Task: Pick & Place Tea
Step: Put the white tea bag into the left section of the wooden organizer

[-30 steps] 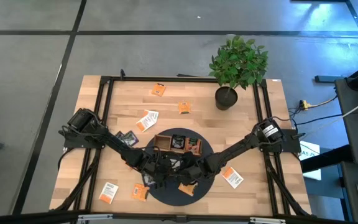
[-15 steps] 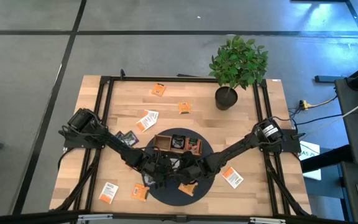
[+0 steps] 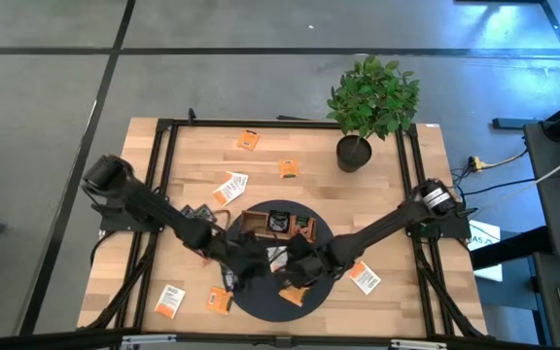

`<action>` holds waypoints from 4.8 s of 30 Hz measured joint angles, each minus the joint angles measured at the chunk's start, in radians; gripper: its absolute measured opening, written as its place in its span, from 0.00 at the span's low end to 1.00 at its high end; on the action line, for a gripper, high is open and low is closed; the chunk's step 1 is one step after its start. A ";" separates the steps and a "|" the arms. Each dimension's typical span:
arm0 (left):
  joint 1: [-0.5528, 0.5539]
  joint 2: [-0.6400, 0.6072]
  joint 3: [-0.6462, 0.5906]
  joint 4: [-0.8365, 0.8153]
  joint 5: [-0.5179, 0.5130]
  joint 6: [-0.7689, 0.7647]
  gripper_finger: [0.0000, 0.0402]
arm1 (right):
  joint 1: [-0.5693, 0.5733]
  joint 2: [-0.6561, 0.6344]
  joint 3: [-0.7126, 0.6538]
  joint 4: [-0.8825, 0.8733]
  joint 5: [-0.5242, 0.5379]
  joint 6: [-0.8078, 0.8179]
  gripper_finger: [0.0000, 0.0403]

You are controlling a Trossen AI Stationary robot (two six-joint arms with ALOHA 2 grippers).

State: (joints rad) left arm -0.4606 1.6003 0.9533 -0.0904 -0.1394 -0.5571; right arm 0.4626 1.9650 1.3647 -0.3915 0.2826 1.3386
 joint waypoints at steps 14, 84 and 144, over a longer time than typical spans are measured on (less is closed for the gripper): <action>0.112 -0.240 0.000 -0.003 0.011 -0.080 0.19 | 0.084 -0.163 0.006 -0.008 0.065 -0.551 0.01; 0.184 -0.226 -0.002 -0.109 0.251 -0.003 0.01 | -0.110 -0.212 0.014 -0.075 -0.175 -0.796 0.29; 0.618 0.127 0.286 -0.804 0.342 0.662 0.03 | -0.201 -0.397 0.002 -0.332 0.413 -0.897 0.37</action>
State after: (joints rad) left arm 0.1573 1.7271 1.2391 -0.8940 0.2025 0.1052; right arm 0.2619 1.5681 1.3663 -0.7232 0.6956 0.4412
